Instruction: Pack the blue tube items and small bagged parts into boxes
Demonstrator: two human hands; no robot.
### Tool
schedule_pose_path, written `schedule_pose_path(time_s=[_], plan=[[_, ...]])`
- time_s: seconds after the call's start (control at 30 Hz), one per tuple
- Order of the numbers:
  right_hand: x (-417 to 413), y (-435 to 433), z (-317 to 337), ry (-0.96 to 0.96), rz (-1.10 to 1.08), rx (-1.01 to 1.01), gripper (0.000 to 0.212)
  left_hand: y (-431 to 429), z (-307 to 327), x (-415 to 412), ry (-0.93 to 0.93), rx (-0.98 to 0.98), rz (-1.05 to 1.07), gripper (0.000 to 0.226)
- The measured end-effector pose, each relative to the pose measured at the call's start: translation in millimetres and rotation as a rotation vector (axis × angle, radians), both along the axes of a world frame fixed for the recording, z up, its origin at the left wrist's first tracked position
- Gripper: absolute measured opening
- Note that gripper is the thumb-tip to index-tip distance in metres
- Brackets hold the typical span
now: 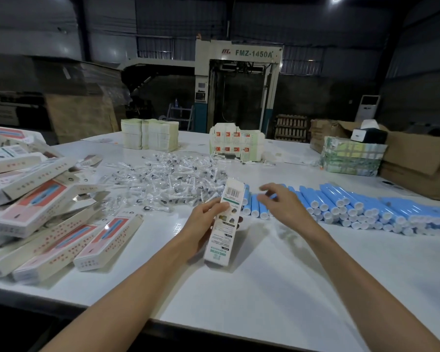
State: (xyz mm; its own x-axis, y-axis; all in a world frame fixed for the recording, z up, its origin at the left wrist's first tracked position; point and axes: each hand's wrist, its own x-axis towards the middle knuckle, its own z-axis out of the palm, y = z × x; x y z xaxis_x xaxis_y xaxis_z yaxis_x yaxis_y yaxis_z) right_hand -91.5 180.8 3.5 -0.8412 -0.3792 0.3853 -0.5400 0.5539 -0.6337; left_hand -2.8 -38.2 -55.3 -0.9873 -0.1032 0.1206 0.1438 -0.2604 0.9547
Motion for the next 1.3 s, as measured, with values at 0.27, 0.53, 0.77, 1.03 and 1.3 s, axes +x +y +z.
schedule_pose_path(time_s=[0.27, 0.53, 0.77, 1.03, 1.3], plan=[[-6, 90, -18, -0.176, -0.597, 0.808, 0.038, 0, -1, 0, 0.009, 0.000, -0.039, 0.027], [-8, 79, -27, -0.207, -0.407, 0.805, 0.015, 2, 2, 4, -0.003, 0.009, -0.035, 0.028], [0, 36, 14, -0.186, -0.080, -0.423, 0.027, 4, 9, 11, 0.026, 0.038, -0.064, 0.030], [19, -23, 66, -0.225, 0.386, -0.849, 0.040, 8, 16, 19, 0.077, 0.034, -0.125, 0.050], [26, -49, 65, -0.101, 0.298, -0.552, 0.032, 8, 16, 20, 0.089, 0.059, -0.156, 0.042]])
